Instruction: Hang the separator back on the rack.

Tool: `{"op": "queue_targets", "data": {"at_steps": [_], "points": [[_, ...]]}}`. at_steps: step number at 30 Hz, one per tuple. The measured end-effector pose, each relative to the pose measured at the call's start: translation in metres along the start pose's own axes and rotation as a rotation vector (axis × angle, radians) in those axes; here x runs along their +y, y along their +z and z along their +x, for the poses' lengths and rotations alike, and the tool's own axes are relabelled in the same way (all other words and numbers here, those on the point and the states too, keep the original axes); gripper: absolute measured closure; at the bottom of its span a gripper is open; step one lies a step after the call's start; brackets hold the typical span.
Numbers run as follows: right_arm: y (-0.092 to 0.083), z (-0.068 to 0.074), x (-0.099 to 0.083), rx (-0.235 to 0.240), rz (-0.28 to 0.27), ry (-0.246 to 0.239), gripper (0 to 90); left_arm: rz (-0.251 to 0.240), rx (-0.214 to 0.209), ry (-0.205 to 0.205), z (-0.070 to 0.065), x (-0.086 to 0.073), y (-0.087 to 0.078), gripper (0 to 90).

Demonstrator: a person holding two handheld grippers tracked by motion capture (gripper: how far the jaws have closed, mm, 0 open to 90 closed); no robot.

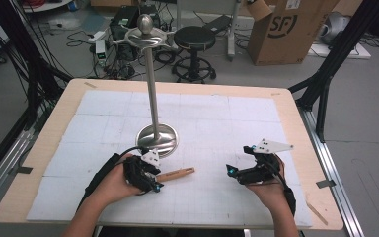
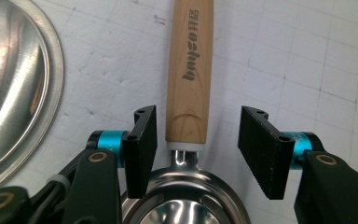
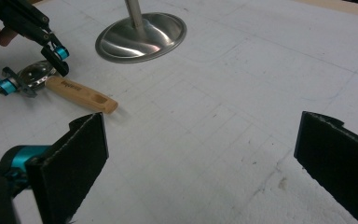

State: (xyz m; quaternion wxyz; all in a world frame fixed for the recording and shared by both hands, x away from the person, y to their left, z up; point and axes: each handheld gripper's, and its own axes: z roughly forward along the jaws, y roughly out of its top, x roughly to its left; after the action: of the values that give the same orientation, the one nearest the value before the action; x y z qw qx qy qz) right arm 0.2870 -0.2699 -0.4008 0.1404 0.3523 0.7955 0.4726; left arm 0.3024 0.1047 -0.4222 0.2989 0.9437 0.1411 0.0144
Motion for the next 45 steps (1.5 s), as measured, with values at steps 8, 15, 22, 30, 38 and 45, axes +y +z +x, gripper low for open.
{"op": "queue_targets", "data": {"at_steps": [8, 15, 22, 30, 38, 45], "points": [[-0.001, 0.002, 0.002, -0.005, -0.006, -0.008, 1.7, 0.031, 0.01, -0.002, 0.002, 0.002, 0.003, 49.0], [-0.007, 0.0, 0.002, -0.01, -0.014, -0.001, 1.7, 0.097, 0.031, -0.004, 0.005, 0.011, 0.008, 57.9], [-0.009, 0.0, 0.003, -0.011, -0.02, -0.005, 1.7, 0.105, 0.045, -0.015, 0.006, 0.012, 0.008, 67.1], [-0.007, 0.0, 0.003, -0.011, -0.021, -0.007, 1.7, 0.098, 0.054, 0.003, 0.004, 0.011, 0.007, 69.6], [-0.006, 0.0, 0.002, -0.011, -0.012, -0.006, 1.8, 0.085, 0.04, -0.009, 0.006, 0.009, 0.007, 69.7], [-0.006, 0.0, 0.002, -0.011, -0.011, -0.003, 1.7, 0.087, 0.02, -0.032, 0.007, 0.01, 0.007, 65.3]]}}
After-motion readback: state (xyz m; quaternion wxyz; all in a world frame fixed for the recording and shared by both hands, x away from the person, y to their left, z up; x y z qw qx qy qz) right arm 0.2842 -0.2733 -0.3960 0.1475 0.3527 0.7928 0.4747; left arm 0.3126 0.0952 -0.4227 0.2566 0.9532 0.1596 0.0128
